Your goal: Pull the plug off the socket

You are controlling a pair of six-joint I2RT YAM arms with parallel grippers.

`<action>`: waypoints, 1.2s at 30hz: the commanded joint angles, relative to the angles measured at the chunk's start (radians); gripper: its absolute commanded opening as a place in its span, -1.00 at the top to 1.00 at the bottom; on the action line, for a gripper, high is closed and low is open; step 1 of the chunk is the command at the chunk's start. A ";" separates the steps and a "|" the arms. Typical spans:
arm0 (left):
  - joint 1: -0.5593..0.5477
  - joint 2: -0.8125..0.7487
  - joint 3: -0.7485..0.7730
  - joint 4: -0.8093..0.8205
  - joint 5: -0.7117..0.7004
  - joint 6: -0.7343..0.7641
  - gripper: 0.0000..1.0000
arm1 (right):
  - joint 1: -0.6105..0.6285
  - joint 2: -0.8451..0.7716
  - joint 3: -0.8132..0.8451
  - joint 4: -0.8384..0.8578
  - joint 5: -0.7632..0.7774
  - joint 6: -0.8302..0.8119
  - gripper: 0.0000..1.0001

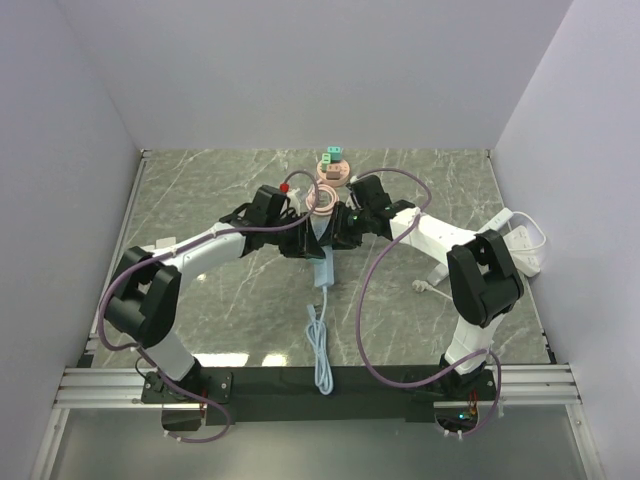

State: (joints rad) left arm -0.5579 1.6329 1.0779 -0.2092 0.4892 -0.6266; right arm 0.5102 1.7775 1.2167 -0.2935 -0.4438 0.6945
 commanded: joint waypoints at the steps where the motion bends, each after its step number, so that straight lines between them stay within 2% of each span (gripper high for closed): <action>1: -0.016 0.001 0.042 0.002 -0.004 -0.004 0.37 | 0.004 -0.012 0.030 0.059 -0.047 0.043 1.00; 2: -0.016 0.001 0.043 -0.002 -0.008 -0.004 0.55 | 0.002 -0.013 0.030 0.057 -0.046 0.043 1.00; 3: -0.016 -0.001 0.048 -0.018 -0.024 -0.001 0.90 | 0.002 -0.010 0.030 0.054 -0.044 0.042 1.00; 4: -0.016 -0.005 0.053 -0.031 -0.035 0.001 0.99 | 0.004 -0.009 0.032 0.051 -0.039 0.040 1.00; 8: 0.009 -0.041 0.063 -0.073 -0.078 0.010 0.99 | -0.001 0.010 0.033 0.017 0.017 0.010 1.00; 12: 0.107 -0.122 0.025 -0.052 0.028 -0.022 0.99 | -0.021 0.025 0.011 0.001 0.053 -0.012 1.00; 19: 0.353 -0.220 -0.033 -0.052 0.235 -0.009 0.99 | -0.045 0.030 -0.039 0.010 0.062 -0.036 1.00; 23: 0.426 -0.248 -0.055 -0.050 0.302 0.010 0.99 | -0.052 0.023 -0.042 0.022 0.044 -0.039 1.00; 27: 0.460 -0.236 0.020 -0.221 0.039 0.094 0.99 | -0.052 0.011 -0.043 0.036 0.019 -0.047 1.00; 28: 0.476 -0.220 0.055 -0.302 -0.123 0.106 0.99 | -0.053 0.008 -0.042 0.033 0.023 -0.049 1.00; 31: 0.544 -0.162 0.076 -0.376 -0.294 0.125 0.99 | -0.061 0.000 -0.048 0.017 0.039 -0.044 1.00; 36: 0.696 -0.072 0.042 -0.403 -0.320 0.130 0.99 | -0.085 -0.033 -0.082 0.014 0.057 -0.038 1.00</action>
State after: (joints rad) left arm 0.0662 1.5269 1.1225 -0.5407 0.2794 -0.5304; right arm 0.4416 1.8103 1.1526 -0.2768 -0.3985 0.6594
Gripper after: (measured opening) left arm 0.372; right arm 0.391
